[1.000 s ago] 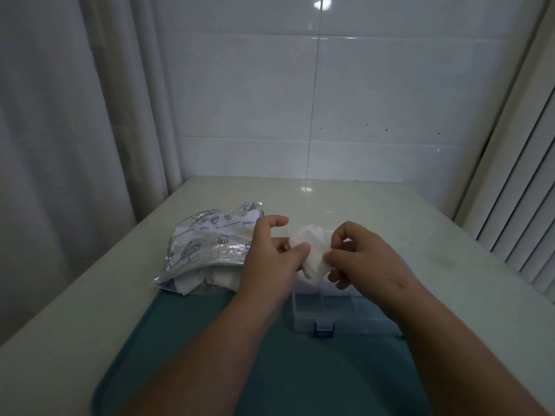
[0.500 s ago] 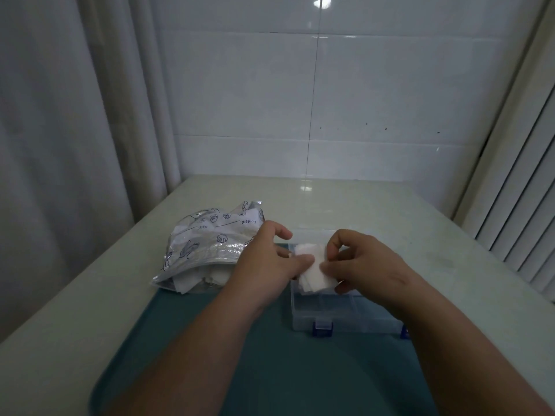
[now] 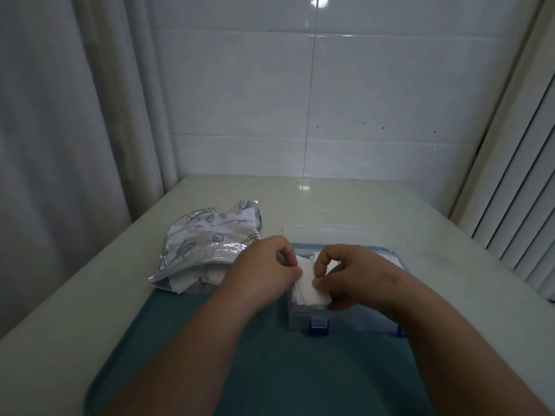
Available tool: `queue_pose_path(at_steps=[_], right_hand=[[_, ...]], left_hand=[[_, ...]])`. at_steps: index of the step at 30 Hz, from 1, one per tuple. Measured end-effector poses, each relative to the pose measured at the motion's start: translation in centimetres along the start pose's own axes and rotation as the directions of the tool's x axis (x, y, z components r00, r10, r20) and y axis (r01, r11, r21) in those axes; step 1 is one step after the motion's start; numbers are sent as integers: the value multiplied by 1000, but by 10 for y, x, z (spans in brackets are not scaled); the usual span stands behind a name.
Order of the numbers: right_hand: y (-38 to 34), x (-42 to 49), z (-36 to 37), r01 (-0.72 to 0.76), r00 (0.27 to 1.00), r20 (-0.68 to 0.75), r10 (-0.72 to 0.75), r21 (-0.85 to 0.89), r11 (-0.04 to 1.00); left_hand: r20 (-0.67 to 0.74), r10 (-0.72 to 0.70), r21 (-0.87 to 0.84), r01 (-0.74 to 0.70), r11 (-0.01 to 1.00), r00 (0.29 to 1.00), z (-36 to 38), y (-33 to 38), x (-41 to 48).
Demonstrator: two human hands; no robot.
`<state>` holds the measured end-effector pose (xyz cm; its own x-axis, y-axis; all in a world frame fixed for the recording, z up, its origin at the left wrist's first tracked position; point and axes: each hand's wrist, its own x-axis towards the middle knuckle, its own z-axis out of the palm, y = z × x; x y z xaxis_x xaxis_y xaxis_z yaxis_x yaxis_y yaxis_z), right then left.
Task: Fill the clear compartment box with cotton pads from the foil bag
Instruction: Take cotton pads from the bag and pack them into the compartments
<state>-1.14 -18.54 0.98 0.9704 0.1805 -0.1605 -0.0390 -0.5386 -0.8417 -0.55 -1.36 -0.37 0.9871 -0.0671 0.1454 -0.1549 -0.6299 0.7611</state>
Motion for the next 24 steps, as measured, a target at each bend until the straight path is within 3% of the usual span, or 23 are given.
queue_pose_path(at_steps=[13,20,24], right_hand=[[5,3,5,-23,999,41,25,-58,998],[5,5,10,8,1000,16,-3,-306,952],[3,4,6,-31,998,44,46,-293,956]], left_hand=[[108,-2,173,-17,985,994,-4,2,-3],[163,32,317,-83,945,986,-2,4,-7],[141,35,342,-82,936,989,-1,3,-7]])
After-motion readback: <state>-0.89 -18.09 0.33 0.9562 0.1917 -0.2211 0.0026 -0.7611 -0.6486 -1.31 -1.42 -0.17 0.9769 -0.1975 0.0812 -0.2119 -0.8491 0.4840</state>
